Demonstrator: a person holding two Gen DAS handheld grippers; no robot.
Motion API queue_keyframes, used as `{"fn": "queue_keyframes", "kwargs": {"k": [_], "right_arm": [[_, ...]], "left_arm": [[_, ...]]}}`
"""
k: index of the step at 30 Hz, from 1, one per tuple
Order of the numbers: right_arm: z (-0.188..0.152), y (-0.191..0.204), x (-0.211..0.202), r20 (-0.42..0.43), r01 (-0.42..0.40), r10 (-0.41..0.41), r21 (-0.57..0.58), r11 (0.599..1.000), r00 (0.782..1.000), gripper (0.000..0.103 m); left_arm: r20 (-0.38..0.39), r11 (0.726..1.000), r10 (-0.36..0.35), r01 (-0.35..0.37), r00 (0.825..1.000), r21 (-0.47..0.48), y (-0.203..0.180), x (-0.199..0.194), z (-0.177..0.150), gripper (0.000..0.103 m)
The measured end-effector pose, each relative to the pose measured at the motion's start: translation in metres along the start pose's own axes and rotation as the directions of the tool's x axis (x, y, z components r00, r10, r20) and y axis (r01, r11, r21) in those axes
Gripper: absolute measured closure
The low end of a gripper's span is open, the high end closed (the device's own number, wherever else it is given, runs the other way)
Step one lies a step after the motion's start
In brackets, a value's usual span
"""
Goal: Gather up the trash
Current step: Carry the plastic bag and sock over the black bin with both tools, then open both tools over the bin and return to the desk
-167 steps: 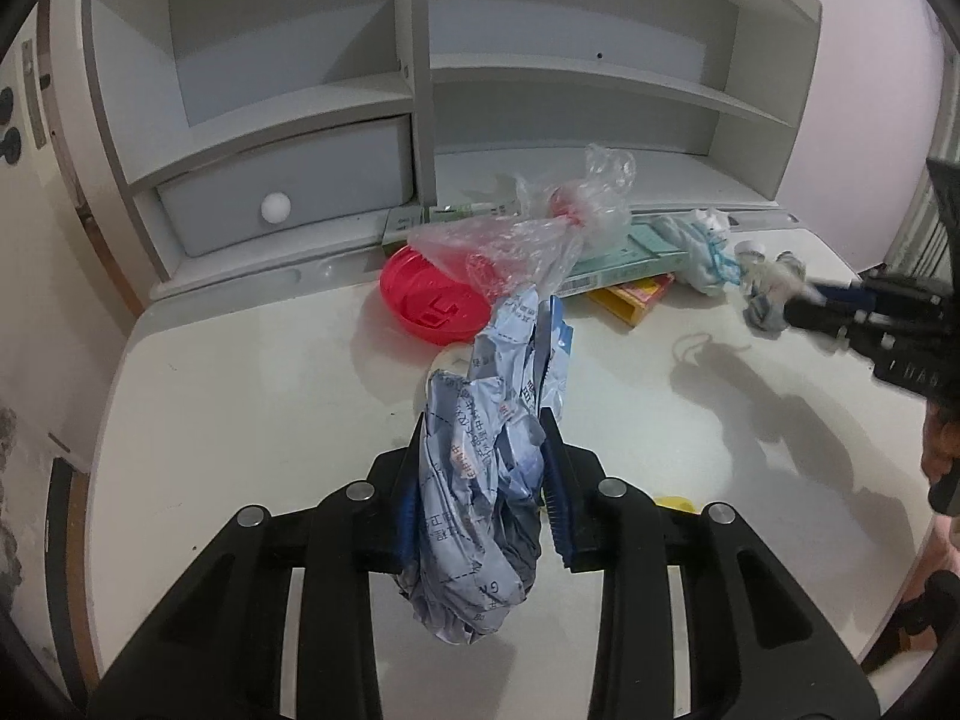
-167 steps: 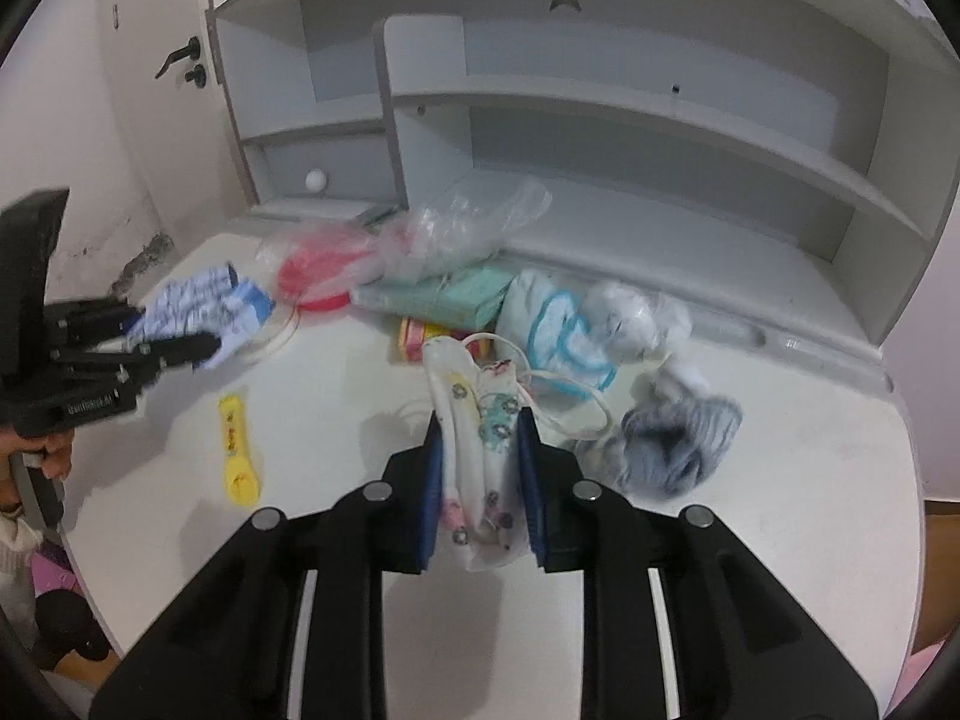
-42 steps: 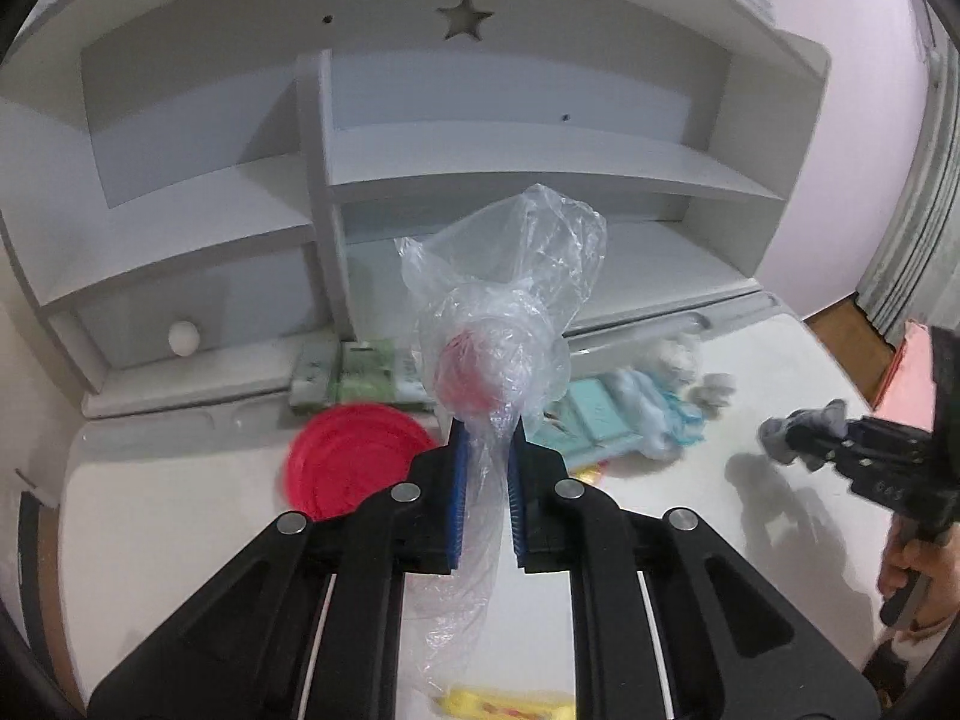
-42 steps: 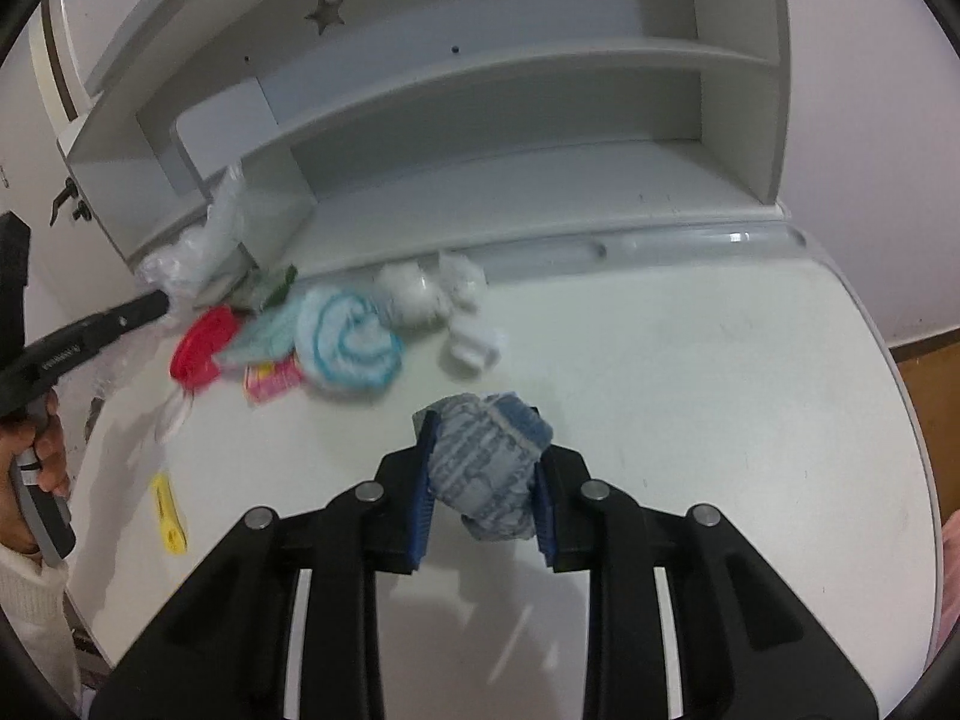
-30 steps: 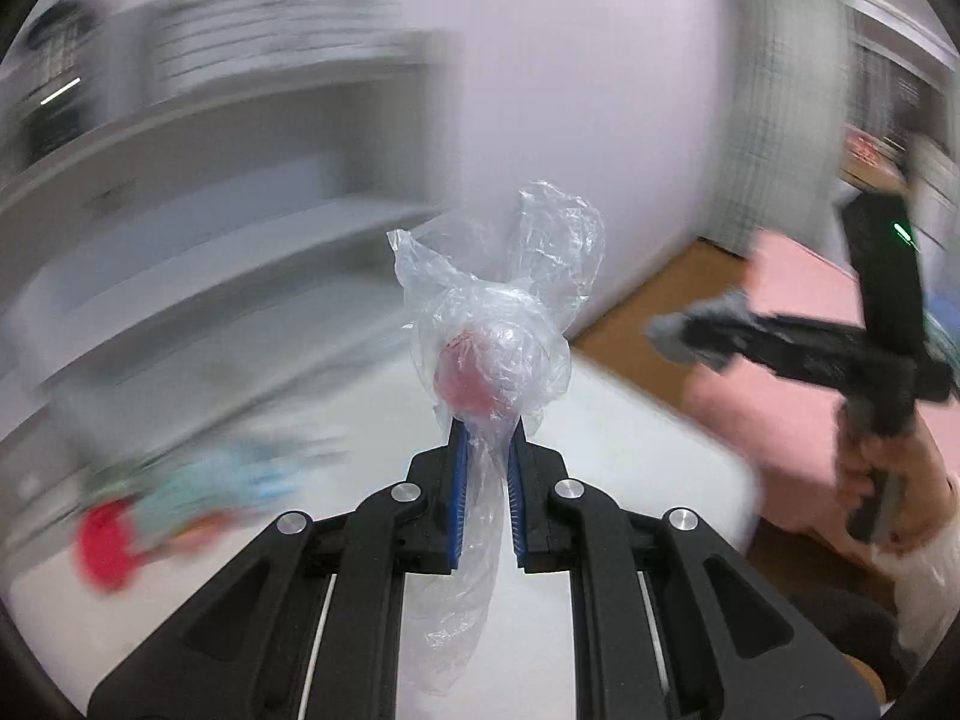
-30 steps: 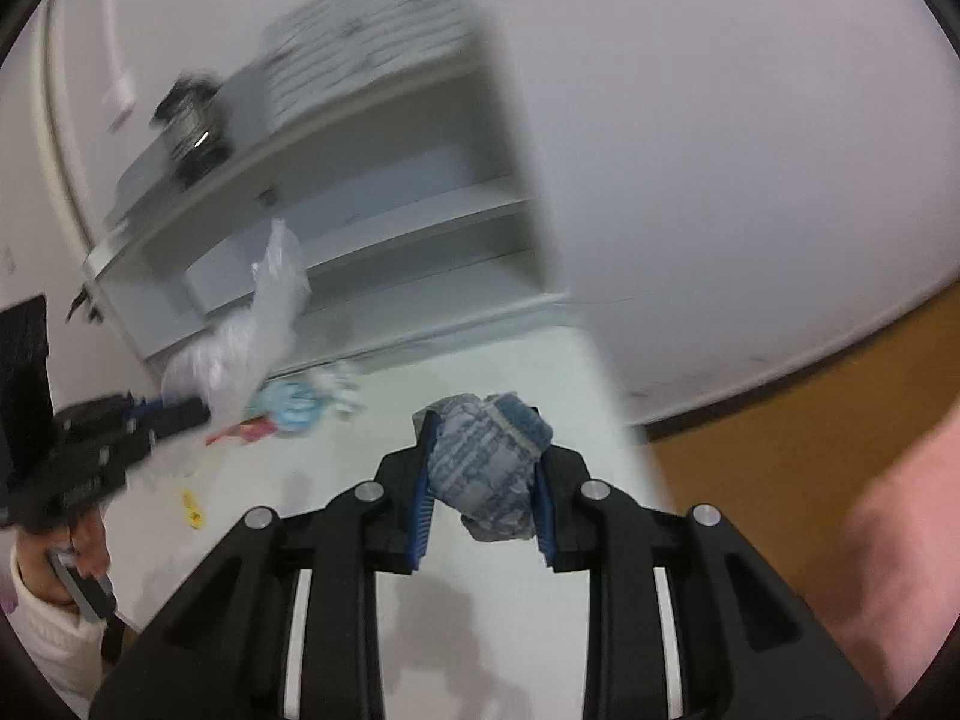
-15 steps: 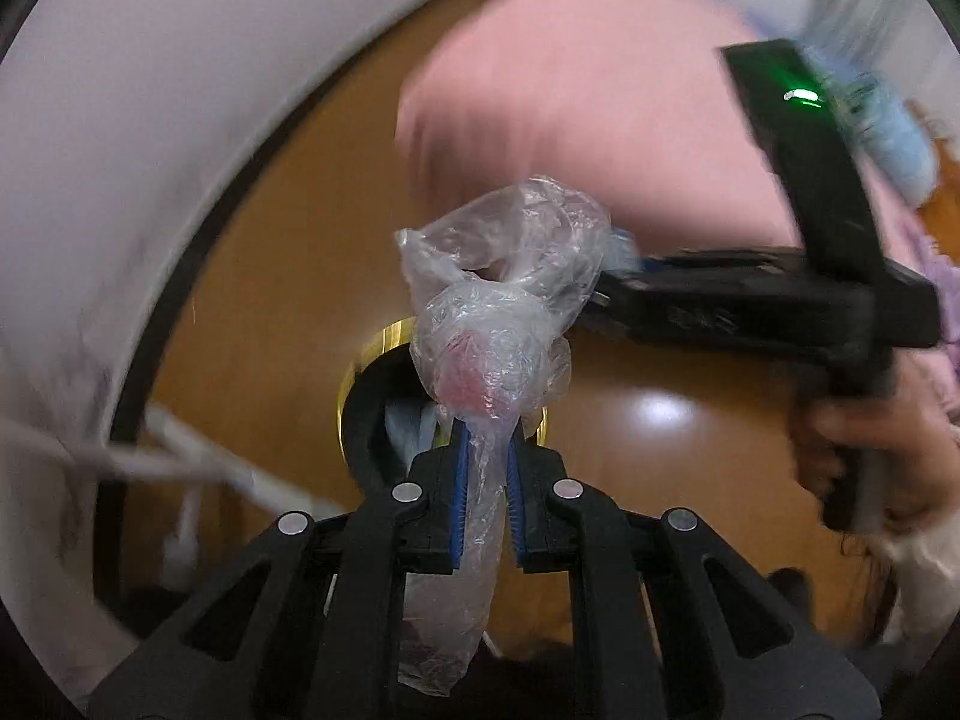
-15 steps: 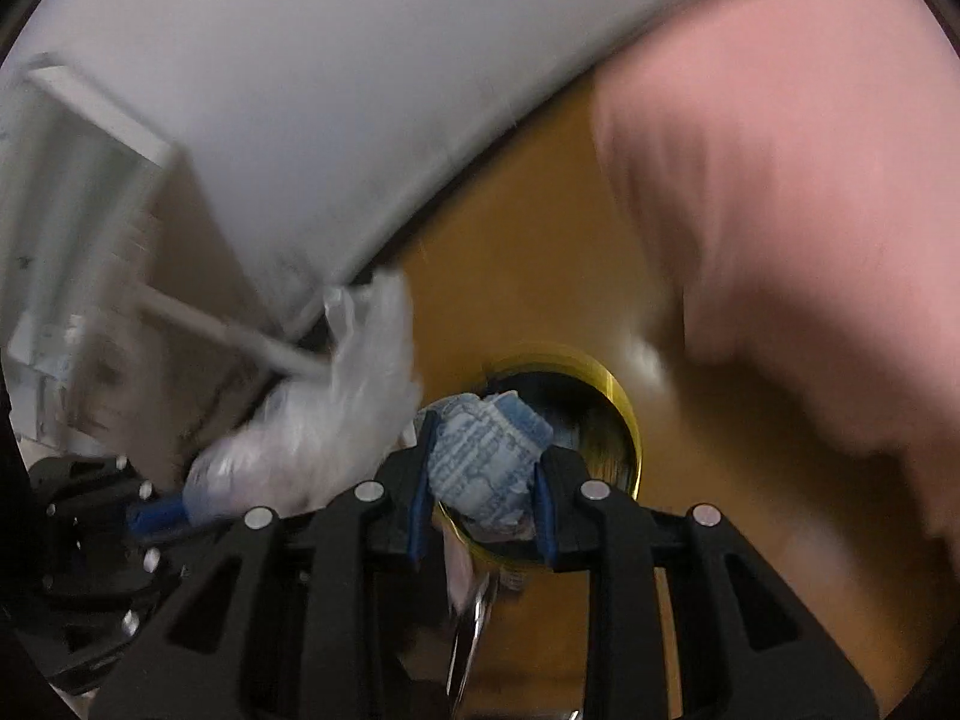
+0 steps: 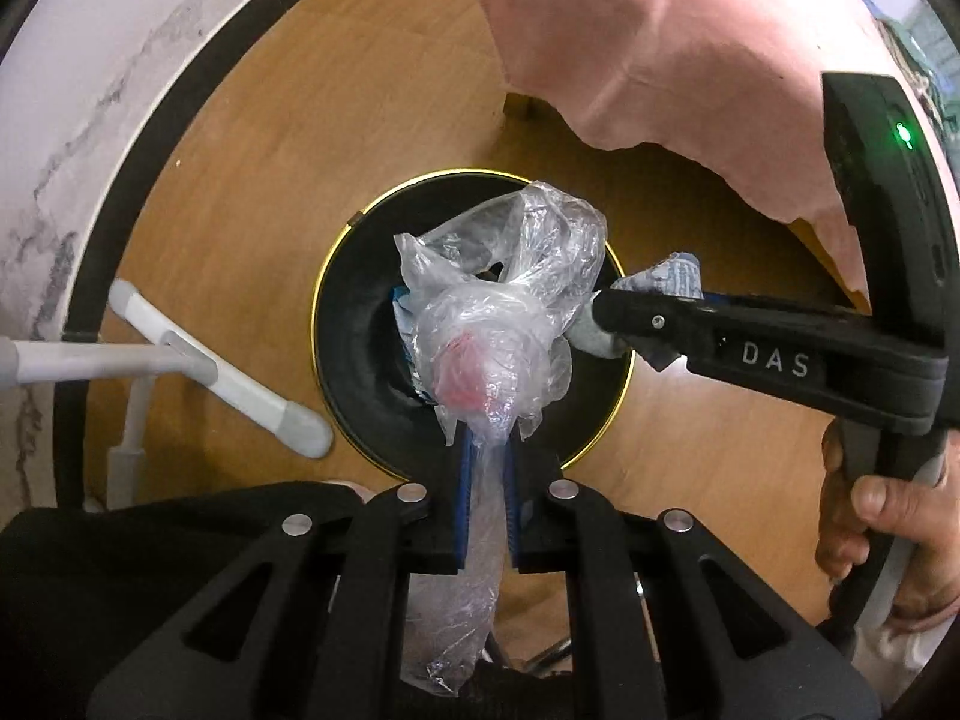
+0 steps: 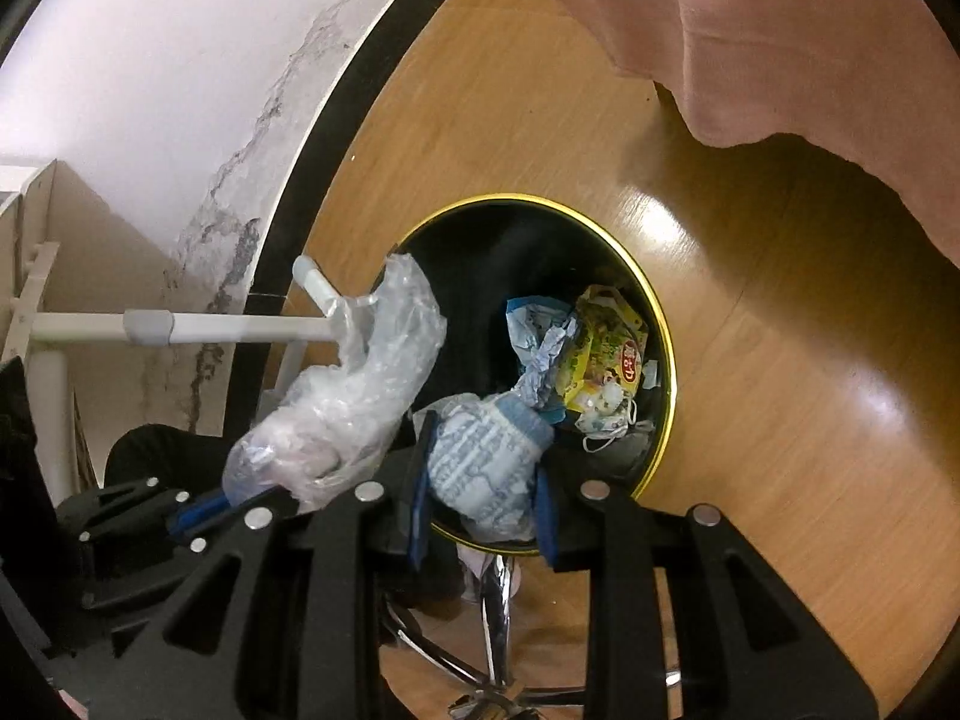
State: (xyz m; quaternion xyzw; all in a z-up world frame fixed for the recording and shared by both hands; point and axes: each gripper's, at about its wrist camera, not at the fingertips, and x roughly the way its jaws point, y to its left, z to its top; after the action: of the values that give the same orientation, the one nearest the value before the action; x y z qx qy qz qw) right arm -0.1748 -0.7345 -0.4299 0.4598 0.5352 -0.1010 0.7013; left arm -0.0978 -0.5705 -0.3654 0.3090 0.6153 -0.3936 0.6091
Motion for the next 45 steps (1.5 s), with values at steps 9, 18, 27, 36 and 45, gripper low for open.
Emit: {"fn": "queue_keyframes", "kwargs": {"k": [9,18,27,36,45], "right_arm": [[0.014,0.0,-0.011,0.012,-0.07,0.069,0.071,0.995,0.998,0.014],[0.021,0.034,-0.133,0.33,0.082,-0.091,0.041,0.996,0.94,0.007],[-0.019,0.197,-0.242,0.649,0.228,-0.006,-0.258,0.939,0.76,0.007],[-0.087,0.385,-0.187,0.452,0.205,0.217,-0.714,0.67,0.865,0.007],[-0.129,0.479,-0.14,0.351,0.212,0.248,-0.866,0.452,0.903,0.007]], "left_arm": [[0.064,0.999,0.021,-0.019,0.998,-0.038,0.009,-0.006,-0.005,0.019],[0.574,0.963,-0.047,-0.116,0.817,0.243,-0.062,-0.171,-0.066,0.017],[0.827,0.973,0.098,-0.229,0.553,0.038,0.013,-0.356,-0.198,0.008],[0.444,0.609,0.673,-0.101,0.592,-0.787,0.267,-0.381,-0.383,0.008],[0.35,0.482,0.704,-0.054,0.618,-0.875,0.36,-0.384,-0.428,0.008]]}}
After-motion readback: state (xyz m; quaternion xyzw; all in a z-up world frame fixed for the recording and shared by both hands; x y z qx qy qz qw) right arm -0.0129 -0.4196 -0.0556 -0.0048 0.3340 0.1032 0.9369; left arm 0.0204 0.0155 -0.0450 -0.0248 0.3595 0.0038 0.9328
